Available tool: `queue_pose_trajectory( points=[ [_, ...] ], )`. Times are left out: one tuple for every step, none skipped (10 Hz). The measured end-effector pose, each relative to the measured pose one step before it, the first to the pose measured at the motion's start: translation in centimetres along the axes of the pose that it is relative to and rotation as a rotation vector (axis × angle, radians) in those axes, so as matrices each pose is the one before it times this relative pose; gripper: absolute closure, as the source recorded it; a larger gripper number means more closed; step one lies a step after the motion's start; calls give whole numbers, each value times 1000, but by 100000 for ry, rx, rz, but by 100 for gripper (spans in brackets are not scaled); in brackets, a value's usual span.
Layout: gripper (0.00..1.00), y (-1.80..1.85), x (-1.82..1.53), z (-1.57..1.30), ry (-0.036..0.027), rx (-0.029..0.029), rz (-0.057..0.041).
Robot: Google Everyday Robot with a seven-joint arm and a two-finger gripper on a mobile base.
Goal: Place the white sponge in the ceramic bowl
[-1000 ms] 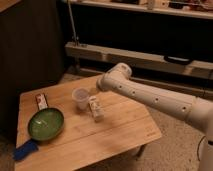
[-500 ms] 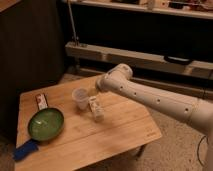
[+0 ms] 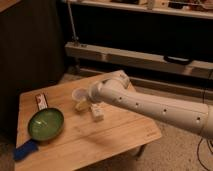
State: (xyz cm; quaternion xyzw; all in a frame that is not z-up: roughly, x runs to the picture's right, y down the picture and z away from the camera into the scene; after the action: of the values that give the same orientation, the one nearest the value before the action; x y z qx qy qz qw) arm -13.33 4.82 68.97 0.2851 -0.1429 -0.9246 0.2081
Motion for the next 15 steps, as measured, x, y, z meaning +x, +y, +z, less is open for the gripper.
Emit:
queue_pose_trajectory(
  points=[
    [20, -2715, 1529, 310, 722, 4033, -8357],
    [20, -2085, 1422, 524, 352, 3410, -6668],
    [20, -1996, 1491, 830, -7, 3689, -6451],
    [20, -2724, 2628, 1874, -482, 6343, -9143],
    [20, -1063, 1532, 1408, -529, 3260, -4557],
    [20, -901, 2269, 2711, -1540, 4668, -5730],
    [20, -347, 2234, 3347, -2094, 5010, -5646],
    [20, -173, 1427, 2475, -2235, 3284, -4581],
    [20, -241, 831, 1714, -1834, 1925, -2767],
    [20, -204, 1119, 1964, -2272, 1935, -3016],
    [20, -106, 606, 1096, -1438, 1005, -1750],
    [20, -69, 328, 464, -519, 459, -762],
    [20, -13, 8, 156, -344, 42, -97],
    [20, -82, -452, -286, 30, -206, 794],
    [20, -285, -1099, -425, 141, 254, -532]
  ],
)
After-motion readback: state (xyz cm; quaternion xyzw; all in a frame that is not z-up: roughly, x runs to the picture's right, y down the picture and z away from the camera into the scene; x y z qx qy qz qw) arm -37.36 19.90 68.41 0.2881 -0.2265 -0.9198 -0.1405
